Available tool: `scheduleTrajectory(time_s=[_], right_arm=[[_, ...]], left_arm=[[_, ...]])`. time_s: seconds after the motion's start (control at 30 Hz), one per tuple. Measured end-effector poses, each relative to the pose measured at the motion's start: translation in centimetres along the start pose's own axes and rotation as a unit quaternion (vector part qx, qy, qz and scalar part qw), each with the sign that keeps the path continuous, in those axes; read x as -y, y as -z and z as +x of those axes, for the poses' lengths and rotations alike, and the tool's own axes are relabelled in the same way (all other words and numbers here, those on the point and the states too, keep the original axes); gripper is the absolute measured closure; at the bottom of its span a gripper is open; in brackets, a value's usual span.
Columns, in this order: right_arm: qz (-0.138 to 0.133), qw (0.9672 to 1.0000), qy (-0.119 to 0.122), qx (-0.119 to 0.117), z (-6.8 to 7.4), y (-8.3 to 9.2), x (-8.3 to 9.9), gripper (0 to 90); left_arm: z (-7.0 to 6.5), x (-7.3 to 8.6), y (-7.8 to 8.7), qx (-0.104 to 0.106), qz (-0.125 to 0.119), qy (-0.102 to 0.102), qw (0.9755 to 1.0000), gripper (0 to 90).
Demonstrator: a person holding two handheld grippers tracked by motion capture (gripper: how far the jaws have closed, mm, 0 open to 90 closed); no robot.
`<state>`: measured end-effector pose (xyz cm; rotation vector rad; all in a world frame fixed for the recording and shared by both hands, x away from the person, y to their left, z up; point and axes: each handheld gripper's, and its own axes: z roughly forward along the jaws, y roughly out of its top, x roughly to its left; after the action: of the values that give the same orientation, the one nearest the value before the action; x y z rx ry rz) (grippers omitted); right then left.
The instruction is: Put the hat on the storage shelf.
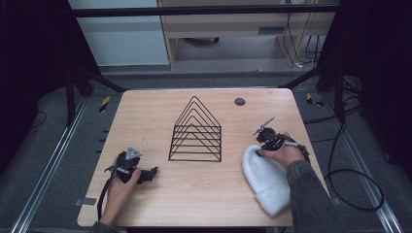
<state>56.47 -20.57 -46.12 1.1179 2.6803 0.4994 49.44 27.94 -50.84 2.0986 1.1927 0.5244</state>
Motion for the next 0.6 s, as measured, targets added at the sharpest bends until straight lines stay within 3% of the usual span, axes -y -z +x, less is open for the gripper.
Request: scheduleTrajectory(time_s=[0.47, 0.6], right_arm=[[-0.021, 0.9996, 0.011, 0.013, 0.5, 1.3, 0.3, 82.4], [-0.042, 0.9989, 0.012, 0.016, 0.7, 2.4, 0.7, 82.6]], left_arm=[[0.0, 0.0, 0.0, 0.001, 0.0, -0.001, 1.0, 0.0], [0.0, 0.0, 0.0, 0.001, 0.0, -0.001, 1.0, 0.0]])
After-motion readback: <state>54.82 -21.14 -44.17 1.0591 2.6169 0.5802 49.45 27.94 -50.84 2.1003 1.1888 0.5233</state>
